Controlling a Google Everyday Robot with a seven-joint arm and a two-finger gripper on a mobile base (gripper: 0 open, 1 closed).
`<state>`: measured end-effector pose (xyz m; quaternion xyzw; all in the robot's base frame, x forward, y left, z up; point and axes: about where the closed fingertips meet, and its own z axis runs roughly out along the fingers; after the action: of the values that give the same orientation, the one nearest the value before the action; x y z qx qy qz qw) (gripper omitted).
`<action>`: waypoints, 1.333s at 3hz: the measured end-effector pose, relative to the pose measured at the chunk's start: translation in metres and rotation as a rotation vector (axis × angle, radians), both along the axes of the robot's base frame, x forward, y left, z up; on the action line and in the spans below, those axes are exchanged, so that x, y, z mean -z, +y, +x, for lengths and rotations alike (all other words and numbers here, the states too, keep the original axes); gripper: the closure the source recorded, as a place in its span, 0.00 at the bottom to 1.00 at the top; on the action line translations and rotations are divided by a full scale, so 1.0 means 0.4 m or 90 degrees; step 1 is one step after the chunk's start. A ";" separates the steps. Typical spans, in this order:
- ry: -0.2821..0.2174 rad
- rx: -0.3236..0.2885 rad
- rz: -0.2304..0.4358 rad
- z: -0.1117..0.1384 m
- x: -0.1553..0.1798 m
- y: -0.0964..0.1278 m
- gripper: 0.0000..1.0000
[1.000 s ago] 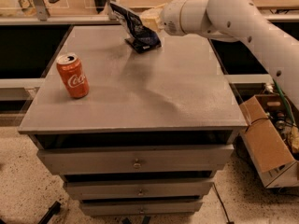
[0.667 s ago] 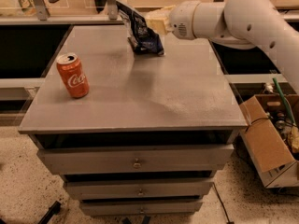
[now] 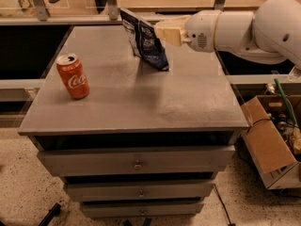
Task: Move brown chip bag near orange can
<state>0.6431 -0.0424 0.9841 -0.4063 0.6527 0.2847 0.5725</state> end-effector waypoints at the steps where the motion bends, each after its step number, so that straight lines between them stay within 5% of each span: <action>1: 0.031 -0.006 0.006 -0.062 0.011 -0.023 1.00; 4: 0.077 0.008 -0.037 -0.118 0.043 -0.042 1.00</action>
Offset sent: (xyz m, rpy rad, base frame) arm -0.0626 -0.0290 -0.0235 -0.0385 0.1609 -0.0179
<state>0.5960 -0.0593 0.9670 -0.4012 0.6965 0.2860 0.5217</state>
